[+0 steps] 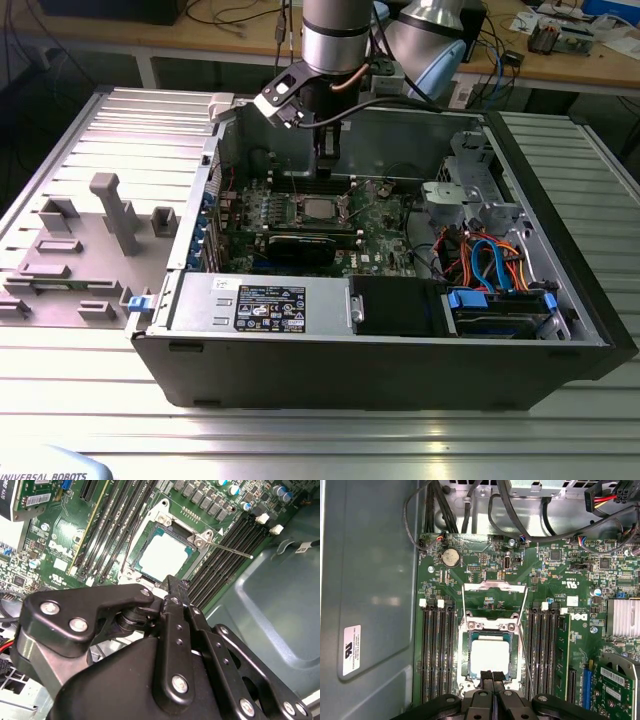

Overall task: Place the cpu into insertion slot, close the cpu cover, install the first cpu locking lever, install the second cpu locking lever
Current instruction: 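Close the cpu cover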

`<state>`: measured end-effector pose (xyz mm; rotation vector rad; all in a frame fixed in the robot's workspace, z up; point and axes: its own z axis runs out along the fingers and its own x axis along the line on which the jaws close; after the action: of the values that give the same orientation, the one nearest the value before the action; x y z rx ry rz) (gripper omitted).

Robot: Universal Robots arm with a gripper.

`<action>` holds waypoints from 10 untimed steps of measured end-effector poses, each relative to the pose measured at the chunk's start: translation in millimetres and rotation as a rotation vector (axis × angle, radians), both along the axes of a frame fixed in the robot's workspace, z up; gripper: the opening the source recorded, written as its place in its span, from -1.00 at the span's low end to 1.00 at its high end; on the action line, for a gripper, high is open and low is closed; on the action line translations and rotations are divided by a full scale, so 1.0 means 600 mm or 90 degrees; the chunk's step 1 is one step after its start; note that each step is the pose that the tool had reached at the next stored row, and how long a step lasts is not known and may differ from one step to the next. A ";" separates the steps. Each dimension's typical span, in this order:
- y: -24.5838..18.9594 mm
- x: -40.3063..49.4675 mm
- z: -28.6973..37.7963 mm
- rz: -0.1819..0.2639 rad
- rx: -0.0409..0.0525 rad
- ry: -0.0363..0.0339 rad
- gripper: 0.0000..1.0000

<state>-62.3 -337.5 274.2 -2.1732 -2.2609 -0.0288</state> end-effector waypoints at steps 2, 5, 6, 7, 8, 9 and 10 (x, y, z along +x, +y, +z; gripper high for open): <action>-0.0001 0.001 0.000 0.000 -0.0001 0.0001 -0.79; 0.0000 0.008 0.000 0.000 0.0000 0.0000 -0.79; 0.0001 0.012 0.000 0.000 0.0000 0.0000 -0.79; 0.0000 0.016 0.000 0.000 0.0000 0.0000 -0.79; 0.0000 0.021 0.000 0.000 0.0000 0.0001 -0.79; 0.0000 0.024 0.000 0.000 0.0000 0.0000 -0.79; 0.0000 0.028 0.000 0.000 -0.0001 0.0001 -0.79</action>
<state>-45.7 -337.5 274.3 -2.1730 -2.2611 -0.0286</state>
